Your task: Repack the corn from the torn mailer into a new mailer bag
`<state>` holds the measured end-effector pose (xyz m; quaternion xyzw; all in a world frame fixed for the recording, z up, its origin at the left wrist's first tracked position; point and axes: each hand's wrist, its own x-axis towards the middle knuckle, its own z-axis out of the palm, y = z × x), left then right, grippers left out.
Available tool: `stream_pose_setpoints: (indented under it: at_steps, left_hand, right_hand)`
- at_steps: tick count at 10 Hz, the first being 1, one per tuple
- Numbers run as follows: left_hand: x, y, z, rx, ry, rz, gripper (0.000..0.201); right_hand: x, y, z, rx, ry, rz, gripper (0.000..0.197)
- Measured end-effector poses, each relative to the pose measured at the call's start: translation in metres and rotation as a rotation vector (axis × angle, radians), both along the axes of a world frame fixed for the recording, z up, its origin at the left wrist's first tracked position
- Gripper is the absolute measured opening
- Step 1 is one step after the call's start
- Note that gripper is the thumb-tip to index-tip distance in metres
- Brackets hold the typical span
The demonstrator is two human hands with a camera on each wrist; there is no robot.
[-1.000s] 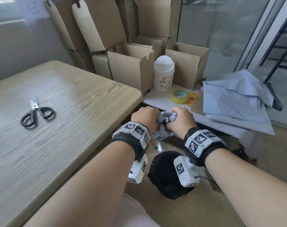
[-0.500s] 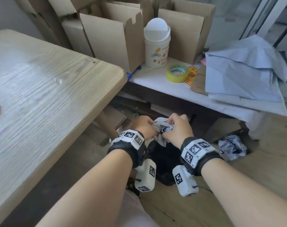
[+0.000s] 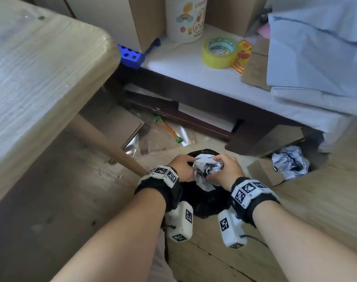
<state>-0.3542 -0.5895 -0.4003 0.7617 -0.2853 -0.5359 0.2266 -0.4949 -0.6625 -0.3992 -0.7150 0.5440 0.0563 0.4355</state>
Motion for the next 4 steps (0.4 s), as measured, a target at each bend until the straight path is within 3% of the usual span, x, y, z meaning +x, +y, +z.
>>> stream_pose_setpoints:
  at_steps: [1, 4]
  left_hand:
    - [0.000, 0.001, -0.024, 0.085, 0.015, -0.037, 0.054]
    - [0.013, 0.006, -0.062, 0.172, 0.011, 0.054, 0.045]
  right_hand:
    - [-0.010, -0.009, -0.026, 0.053, 0.027, 0.014, 0.060]
    - [-0.015, -0.008, -0.093, 0.093, 0.039, -0.054, 0.034]
